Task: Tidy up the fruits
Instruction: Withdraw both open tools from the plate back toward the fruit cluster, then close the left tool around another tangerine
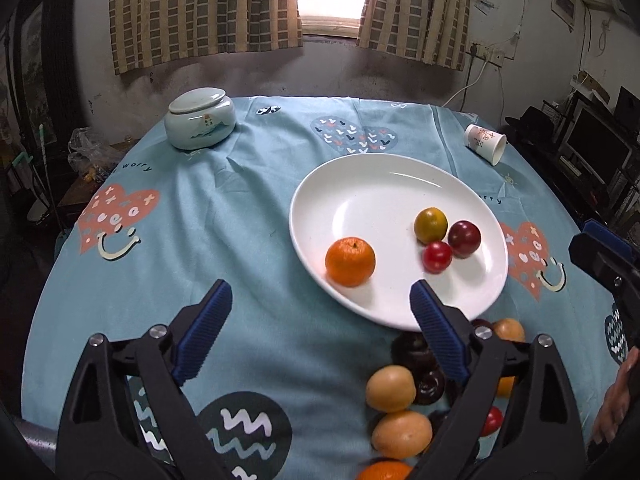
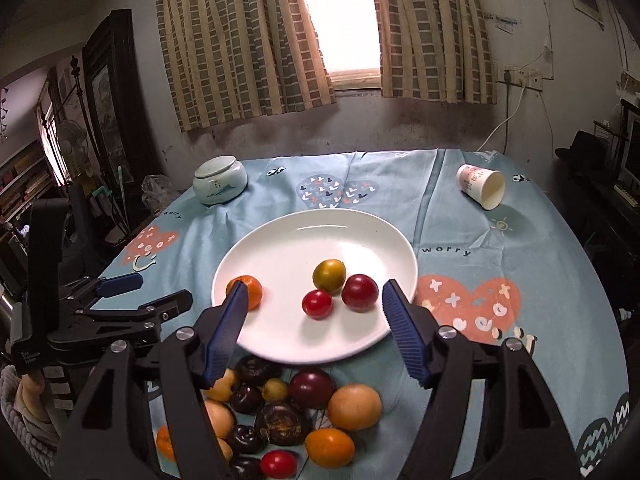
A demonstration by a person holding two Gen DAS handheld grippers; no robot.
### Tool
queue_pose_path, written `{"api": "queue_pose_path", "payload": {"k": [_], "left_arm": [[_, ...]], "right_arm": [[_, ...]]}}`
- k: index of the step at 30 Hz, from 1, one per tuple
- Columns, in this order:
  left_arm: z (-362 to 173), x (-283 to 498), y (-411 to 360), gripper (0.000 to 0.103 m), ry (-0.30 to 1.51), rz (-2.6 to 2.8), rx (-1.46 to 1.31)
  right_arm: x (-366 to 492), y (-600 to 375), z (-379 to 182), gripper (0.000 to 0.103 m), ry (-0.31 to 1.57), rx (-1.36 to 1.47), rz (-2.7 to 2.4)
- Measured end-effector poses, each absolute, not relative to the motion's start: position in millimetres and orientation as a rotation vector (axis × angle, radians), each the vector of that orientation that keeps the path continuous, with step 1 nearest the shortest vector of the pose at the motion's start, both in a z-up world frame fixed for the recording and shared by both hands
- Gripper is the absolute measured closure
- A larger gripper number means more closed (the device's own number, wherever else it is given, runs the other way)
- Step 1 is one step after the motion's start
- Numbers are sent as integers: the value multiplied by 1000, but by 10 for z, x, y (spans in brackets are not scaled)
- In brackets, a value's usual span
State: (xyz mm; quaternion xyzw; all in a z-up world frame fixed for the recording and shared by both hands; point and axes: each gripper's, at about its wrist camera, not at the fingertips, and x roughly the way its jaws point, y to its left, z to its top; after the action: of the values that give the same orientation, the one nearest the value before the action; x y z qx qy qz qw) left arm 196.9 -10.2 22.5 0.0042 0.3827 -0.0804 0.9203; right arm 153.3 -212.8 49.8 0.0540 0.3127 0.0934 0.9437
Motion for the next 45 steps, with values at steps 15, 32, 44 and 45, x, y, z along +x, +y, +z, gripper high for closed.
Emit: {"api": "queue_pose_path", "payload": {"k": [15, 32, 44, 45], "left_arm": [[-387, 1229, 154, 10, 888, -117, 16], [-301, 792, 56, 8, 806, -208, 92], [-427, 605, -239, 9, 808, -299, 233], [-433, 629, -225, 9, 809, -298, 229]], "right_arm": [[975, -2093, -84, 33, 725, 87, 130], [809, -2264, -229, 33, 761, 166, 113], [785, -2289, -234, 33, 760, 191, 131], [771, -2284, -235, 33, 760, 191, 136]]}}
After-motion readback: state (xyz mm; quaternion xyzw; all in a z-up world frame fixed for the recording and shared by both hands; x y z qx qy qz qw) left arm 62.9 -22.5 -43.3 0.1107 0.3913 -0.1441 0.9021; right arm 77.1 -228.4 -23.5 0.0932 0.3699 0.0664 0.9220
